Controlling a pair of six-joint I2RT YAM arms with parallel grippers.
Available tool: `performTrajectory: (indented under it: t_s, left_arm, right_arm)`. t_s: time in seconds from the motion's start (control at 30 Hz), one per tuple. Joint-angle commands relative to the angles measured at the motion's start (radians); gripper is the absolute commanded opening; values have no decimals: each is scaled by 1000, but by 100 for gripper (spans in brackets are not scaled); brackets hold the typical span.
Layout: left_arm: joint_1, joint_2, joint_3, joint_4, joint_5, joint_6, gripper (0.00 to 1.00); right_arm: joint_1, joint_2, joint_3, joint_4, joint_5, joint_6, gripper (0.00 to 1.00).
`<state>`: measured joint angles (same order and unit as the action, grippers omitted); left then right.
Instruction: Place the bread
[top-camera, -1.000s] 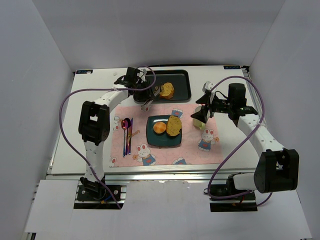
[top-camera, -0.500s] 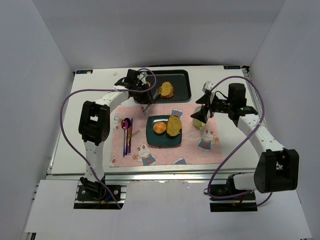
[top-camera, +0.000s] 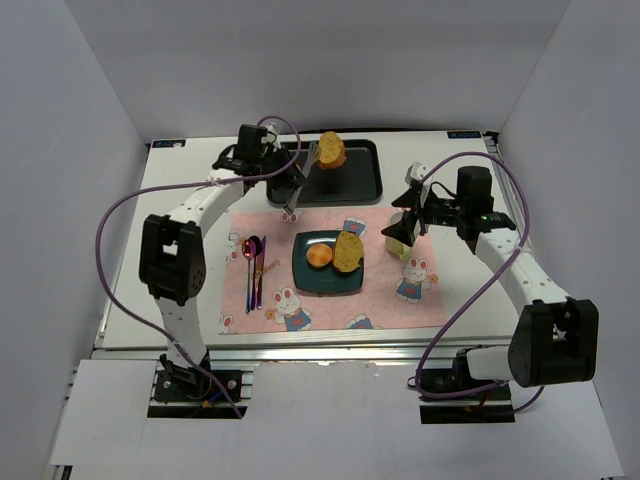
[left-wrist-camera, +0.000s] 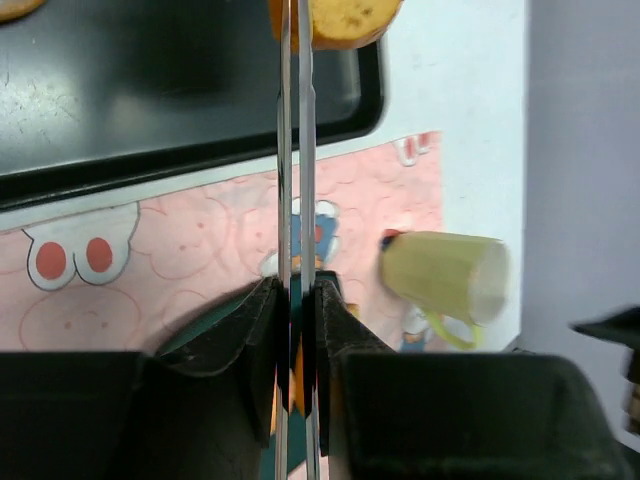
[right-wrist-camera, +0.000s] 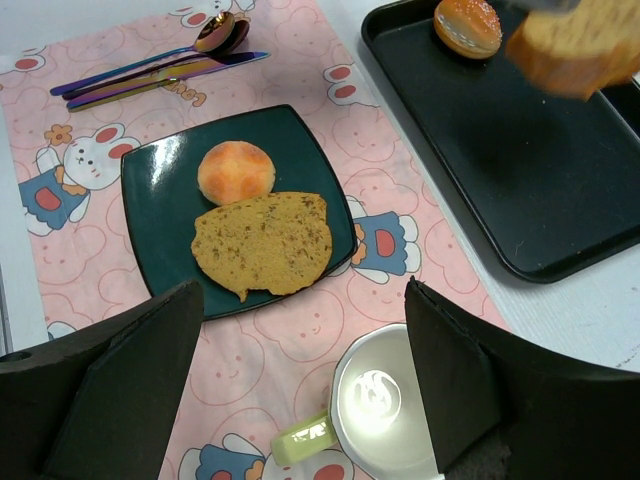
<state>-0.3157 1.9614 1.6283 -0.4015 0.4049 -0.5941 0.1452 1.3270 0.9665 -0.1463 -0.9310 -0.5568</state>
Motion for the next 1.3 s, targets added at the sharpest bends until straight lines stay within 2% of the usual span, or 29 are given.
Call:
performTrajectory:
  t_s: [0.0, 0.07, 0.2, 0.33, 0.53, 0.7, 0.8, 0.83, 0.93, 1.2, 1.27]
  left_arm:
    - [7, -181, -42, 40, 34, -24, 1]
    - [7, -245, -108, 33, 43, -23, 1]
    - [-6, -452, -383, 24, 75, -39, 0]
    - [-46, -642, -549, -40, 103, -67, 0]
    - [-118, -840, -668, -141, 77, -119, 0]
    - [-135, -854, -677, -218, 66, -92, 0]
    - [-144, -852, -685, -240, 55, -78, 5]
    - [-145, -845, -686, -244, 52, -72, 10]
    - [-155, -826, -685, -258, 37, -50, 14]
    - [-171, -768, -657, -266, 12, -23, 38]
    - [-172, -769, -651, -270, 11, -18, 40]
  right_arm:
    - [-4, -35, 6, 24, -23, -2, 86]
    - [-4, -38, 8, 22, -19, -5, 86]
    - [-6, -38, 2, 22, -19, -6, 86]
    - [-6, -32, 5, 16, -25, -3, 86]
    - [-6, -9, 29, -6, -37, -6, 86]
    - [-6, -3, 43, -10, -45, 0, 86]
    - [-6, -8, 41, -12, -45, 1, 86]
    - [-6, -11, 40, -12, -45, 3, 86]
    - [-6, -18, 34, -10, -42, 8, 86]
    - [-6, -40, 8, -10, -29, 8, 86]
    - [-4, -41, 5, -9, -29, 9, 86]
